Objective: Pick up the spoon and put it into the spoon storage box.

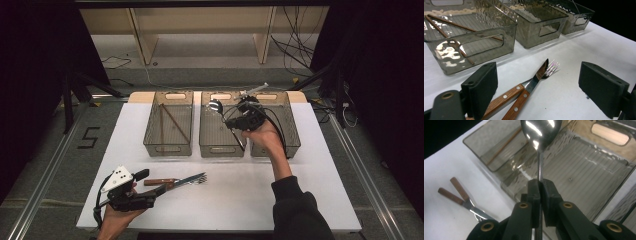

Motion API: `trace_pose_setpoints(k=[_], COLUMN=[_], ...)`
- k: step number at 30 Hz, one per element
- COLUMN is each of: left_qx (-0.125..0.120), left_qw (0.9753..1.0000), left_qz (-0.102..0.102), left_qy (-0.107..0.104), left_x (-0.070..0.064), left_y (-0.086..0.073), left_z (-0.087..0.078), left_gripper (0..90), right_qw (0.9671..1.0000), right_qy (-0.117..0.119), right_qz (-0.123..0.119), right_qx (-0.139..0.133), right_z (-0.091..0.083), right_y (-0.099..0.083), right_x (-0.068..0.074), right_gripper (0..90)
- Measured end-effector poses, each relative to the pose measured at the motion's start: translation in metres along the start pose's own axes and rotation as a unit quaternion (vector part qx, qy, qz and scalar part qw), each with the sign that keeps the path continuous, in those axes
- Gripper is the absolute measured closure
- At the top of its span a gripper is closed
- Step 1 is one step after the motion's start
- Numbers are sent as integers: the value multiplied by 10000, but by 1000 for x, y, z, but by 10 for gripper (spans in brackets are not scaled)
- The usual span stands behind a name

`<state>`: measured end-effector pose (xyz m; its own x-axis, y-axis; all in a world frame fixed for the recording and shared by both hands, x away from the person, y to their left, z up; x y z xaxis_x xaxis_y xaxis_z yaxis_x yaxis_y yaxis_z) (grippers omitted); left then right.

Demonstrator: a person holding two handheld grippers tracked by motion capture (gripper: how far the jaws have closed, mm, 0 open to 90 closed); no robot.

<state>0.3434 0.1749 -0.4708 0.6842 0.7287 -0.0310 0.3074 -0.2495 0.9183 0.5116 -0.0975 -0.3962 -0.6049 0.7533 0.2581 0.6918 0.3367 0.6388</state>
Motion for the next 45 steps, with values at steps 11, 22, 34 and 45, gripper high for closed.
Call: trace_pose_setpoints(k=[11,22,34,45], left_qx=[-12,4,-16,-6], left_qw=[10000,10000,10000,10000], left_qz=[8,19,19,36], left_qy=[6,3,-2,-8], left_x=[0,0,0,0], left_y=[0,0,0,0], left_z=[-1,-1,-1,-2], left_gripper=[153,153,153,153], right_qw=[9995,9984,9971,9965], right_qy=[-86,-154,-244,-290], right_qz=[258,523,725,790], right_qx=[-154,-149,-40,9], right_z=[9,25,44,54], right_y=[31,38,36,31], right_x=[-6,-18,-27,-28], right_gripper=[861,861,861,860])
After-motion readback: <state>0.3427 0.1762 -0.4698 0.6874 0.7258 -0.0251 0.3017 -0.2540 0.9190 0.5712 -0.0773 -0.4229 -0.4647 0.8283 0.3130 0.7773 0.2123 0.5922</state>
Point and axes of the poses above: each handheld gripper's, and its own axes: z roughly forward along the jaws, y roughly out of its top, x roughly to its left, the point moved 7 cm from there along z, roughly forward along the jaws, and after that the axes turned 10 degrees about z, right-handed, at the moved point
